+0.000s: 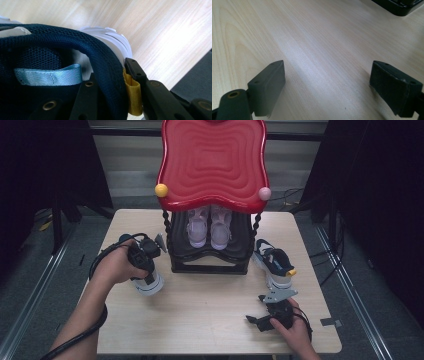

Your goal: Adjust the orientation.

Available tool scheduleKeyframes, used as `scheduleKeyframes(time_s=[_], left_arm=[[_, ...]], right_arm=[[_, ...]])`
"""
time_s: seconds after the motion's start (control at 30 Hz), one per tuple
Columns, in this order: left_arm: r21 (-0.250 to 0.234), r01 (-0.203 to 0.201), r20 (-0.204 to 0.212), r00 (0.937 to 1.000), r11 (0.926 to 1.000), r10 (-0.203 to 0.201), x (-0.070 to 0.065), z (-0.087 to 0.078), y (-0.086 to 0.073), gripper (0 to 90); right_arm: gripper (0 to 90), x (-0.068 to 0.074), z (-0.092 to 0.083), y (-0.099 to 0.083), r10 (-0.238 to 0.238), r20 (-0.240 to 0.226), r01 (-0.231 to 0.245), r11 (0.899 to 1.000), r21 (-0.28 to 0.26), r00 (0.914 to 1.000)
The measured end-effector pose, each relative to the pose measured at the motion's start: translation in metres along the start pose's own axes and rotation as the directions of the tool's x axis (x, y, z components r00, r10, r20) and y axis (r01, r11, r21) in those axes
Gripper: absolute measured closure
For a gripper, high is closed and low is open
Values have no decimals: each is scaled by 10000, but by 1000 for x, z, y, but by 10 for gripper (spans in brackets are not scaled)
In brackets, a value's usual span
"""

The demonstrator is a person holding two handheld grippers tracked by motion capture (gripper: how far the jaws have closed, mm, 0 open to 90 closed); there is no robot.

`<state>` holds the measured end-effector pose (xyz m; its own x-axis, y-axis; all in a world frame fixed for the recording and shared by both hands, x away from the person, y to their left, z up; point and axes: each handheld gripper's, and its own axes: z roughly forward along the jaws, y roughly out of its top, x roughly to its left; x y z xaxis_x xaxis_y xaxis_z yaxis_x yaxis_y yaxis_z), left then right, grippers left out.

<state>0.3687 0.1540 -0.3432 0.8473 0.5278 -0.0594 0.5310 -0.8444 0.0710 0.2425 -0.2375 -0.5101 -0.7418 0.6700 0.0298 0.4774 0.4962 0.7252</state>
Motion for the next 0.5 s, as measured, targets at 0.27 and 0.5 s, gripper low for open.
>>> scheduleKeyframes(time_s=[0.27, 0.5], left_arm=[[-122, -408, -70, 9991, 9991, 407, -2, -37, 1, 736], [-379, -545, -11, 9985, 9978, 545, -6, -69, 2, 735]], right_arm=[[126, 0, 0, 0, 2, -3, -2, 10000, 5, 10000], [126, 0, 0, 0, -20, -9, 20, 10000, 24, 10000]])
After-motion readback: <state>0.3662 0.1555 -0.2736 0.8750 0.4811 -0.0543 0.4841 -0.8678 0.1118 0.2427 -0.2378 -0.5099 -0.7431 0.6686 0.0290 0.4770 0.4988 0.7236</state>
